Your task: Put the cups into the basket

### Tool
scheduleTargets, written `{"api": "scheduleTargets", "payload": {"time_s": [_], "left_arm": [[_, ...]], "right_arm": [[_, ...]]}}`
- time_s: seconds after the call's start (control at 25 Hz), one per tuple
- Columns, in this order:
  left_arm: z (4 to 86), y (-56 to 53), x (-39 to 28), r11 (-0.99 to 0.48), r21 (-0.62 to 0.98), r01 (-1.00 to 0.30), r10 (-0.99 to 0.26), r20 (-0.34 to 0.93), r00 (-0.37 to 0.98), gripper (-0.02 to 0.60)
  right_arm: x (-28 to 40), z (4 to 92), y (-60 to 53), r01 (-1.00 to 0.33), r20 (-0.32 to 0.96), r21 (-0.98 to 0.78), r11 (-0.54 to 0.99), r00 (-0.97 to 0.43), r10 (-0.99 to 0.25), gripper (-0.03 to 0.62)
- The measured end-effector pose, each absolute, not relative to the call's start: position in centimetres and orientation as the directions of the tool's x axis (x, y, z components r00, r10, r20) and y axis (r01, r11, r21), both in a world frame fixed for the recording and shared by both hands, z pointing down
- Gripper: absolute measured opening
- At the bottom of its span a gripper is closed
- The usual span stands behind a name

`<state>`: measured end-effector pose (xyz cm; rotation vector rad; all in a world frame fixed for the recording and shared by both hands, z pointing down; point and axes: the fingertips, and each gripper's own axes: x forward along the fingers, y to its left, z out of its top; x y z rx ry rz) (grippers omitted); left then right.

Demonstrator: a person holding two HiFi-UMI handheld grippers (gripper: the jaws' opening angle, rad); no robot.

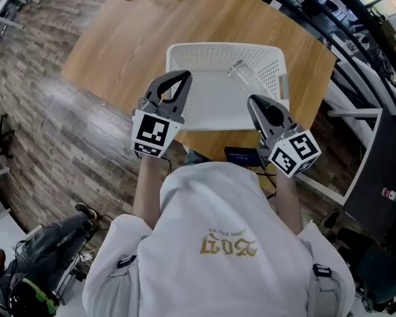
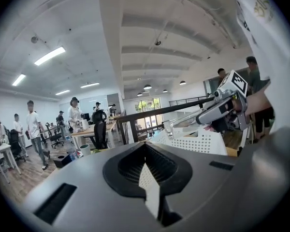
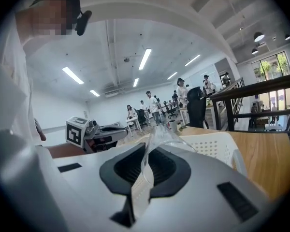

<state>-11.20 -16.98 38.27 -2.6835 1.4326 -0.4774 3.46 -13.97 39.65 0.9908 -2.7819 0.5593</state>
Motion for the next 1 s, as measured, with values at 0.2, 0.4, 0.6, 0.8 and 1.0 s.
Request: {"api": "scheduleTargets", "payload": {"time_s": [0.2, 0.4, 0.6, 0.8, 1.0], "left_arm": [[39.2, -17.4, -10.1, -0.624, -0.149, -0.767, -0.769, 0.288, 0.571, 0.006], [40.0, -17.5, -8.8, -0.677, -0.174, -0.715, -0.721, 0.35, 0.598, 0.006], [41.3, -17.5, -8.1, -0.725, -0.176, -0.666, -0.666, 0.428, 0.612, 0.006], [42.4, -17.8, -7.7, -0.75, -0.19, -0.633, -0.63, 0.496, 0.597, 0.006], [43.4, -18.1, -6.8, -0.779, -0.172, -0.603, -0.592, 0.522, 0.614, 0.006]], "right_arm": [[2.8, 41.0, -14.0, -0.621, 0.352, -0.239, 0.747, -0.772, -0.529, 0.025], [2.6, 42.0, -14.2, -0.596, 0.435, -0.184, 0.782, -0.762, -0.479, 0.025], [1.8, 42.9, -14.1, -0.561, 0.512, -0.065, 0.825, -0.729, -0.455, 0.025], [1.4, 43.7, -14.3, -0.531, 0.574, 0.011, 0.847, -0.69, -0.44, 0.025], [1.2, 45.1, -14.9, -0.476, 0.649, 0.079, 0.876, -0.642, -0.408, 0.025]]}}
